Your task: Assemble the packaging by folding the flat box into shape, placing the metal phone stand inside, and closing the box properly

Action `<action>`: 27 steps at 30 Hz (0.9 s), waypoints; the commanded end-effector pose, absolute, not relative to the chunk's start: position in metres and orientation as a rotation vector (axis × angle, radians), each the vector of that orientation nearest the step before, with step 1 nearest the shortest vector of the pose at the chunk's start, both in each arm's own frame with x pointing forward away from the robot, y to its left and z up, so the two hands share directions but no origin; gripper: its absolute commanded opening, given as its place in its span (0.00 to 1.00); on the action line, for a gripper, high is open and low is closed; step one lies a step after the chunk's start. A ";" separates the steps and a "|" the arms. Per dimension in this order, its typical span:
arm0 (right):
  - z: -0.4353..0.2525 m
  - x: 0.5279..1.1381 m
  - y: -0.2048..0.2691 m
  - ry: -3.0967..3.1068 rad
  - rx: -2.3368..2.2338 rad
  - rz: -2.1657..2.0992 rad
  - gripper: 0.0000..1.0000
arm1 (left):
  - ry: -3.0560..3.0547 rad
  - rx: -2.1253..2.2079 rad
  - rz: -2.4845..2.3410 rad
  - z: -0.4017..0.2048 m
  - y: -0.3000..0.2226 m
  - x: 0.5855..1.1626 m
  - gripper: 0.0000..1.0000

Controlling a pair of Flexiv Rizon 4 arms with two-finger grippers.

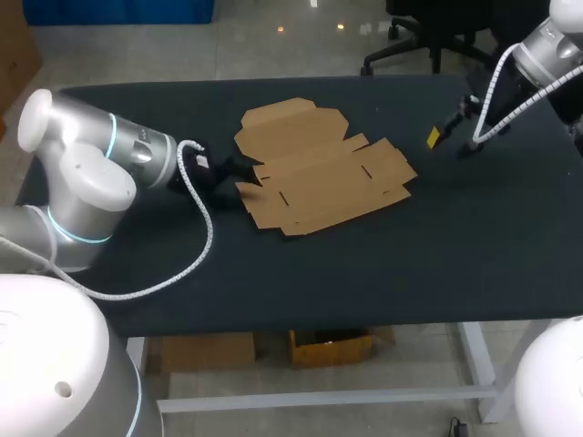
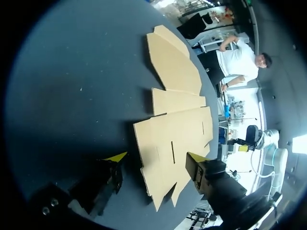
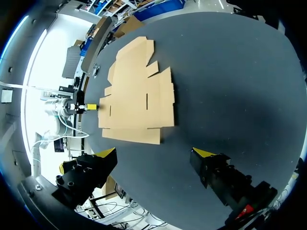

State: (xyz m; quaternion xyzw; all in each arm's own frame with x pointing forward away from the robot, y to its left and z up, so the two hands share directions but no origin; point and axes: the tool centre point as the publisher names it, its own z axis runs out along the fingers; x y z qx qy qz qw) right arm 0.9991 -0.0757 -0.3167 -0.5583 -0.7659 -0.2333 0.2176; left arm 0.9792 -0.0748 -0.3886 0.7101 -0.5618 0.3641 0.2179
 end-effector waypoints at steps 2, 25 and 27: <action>-0.316 0.998 -0.078 -2.122 -1.545 -0.648 1.00 | -1.535 1.954 1.034 -0.399 -0.080 0.983 0.64; -0.317 0.997 -0.079 -2.116 -1.541 -0.656 1.00 | -1.527 1.979 1.024 -0.393 -0.084 0.984 0.00; -0.317 0.997 -0.078 -2.117 -1.539 -0.654 1.00 | -1.542 1.972 1.005 -0.391 -0.084 0.983 0.00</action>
